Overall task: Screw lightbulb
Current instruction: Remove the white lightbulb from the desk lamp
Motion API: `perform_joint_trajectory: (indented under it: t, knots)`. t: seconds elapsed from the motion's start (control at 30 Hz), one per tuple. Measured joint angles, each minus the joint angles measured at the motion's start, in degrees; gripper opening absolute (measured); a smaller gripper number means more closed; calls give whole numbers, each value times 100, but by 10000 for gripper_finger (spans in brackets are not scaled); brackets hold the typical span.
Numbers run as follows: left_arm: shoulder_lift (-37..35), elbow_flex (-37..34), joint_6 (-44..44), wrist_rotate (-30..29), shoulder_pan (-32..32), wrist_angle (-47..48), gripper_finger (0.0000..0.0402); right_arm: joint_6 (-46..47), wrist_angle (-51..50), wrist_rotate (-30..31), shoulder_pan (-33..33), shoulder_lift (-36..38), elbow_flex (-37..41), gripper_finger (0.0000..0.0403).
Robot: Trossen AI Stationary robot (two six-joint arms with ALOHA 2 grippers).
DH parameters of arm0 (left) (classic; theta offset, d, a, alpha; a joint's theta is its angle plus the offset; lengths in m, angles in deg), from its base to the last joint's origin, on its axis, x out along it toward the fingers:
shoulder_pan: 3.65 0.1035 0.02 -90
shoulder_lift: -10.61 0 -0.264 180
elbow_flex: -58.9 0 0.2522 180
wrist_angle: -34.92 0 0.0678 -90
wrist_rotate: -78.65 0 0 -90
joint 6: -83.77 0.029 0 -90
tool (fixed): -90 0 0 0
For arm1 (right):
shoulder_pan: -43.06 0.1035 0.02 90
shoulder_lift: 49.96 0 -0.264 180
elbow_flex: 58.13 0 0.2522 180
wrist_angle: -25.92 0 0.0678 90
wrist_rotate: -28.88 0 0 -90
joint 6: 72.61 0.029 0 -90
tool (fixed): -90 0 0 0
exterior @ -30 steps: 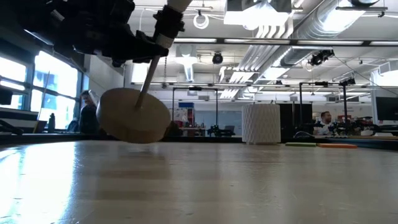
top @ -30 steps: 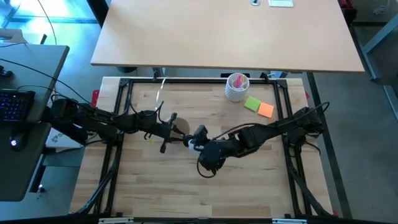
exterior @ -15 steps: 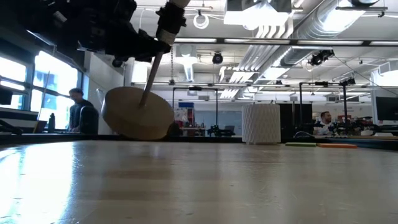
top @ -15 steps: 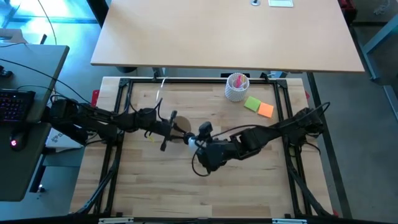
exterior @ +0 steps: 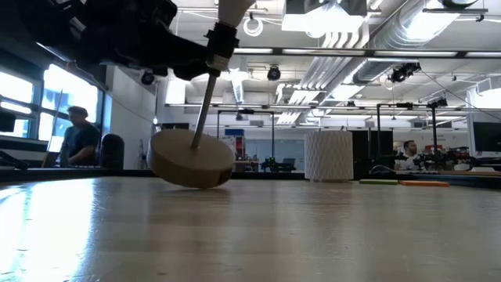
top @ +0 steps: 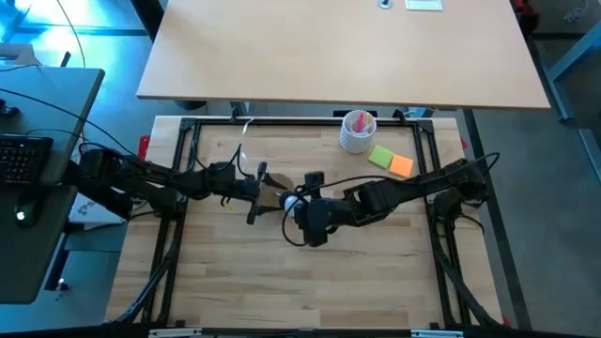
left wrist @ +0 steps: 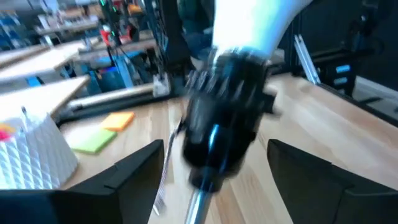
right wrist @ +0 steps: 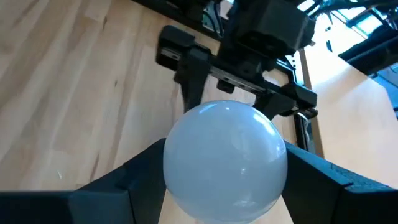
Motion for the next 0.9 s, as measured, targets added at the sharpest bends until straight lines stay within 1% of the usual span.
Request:
perform_joint_trajectory:
  t: [0.1,0.2,0.5,0.53,0.63,0.73,0.9]
  knots:
    - [183,3,20,-83,-134,-568,276,129,-2,-22,-37,0,0,255]
    - [381,4,26,-96,-226,-864,256,197,-8,-39,-42,-2,0,255]
    - [672,13,184,-214,-273,-1226,175,234,-54,-55,-19,-2,-2,255]
    - [672,11,223,-214,-273,-1223,168,234,-54,-54,-19,-2,-2,255]
    - [672,9,295,-183,-276,-1205,167,134,-54,-81,-21,-2,-2,255]
    - [672,9,339,-58,-273,-1180,167,-402,-41,-141,-21,-2,0,255]
    - [670,9,368,238,-267,-1143,166,-2106,-28,-488,-28,-9,4,255]
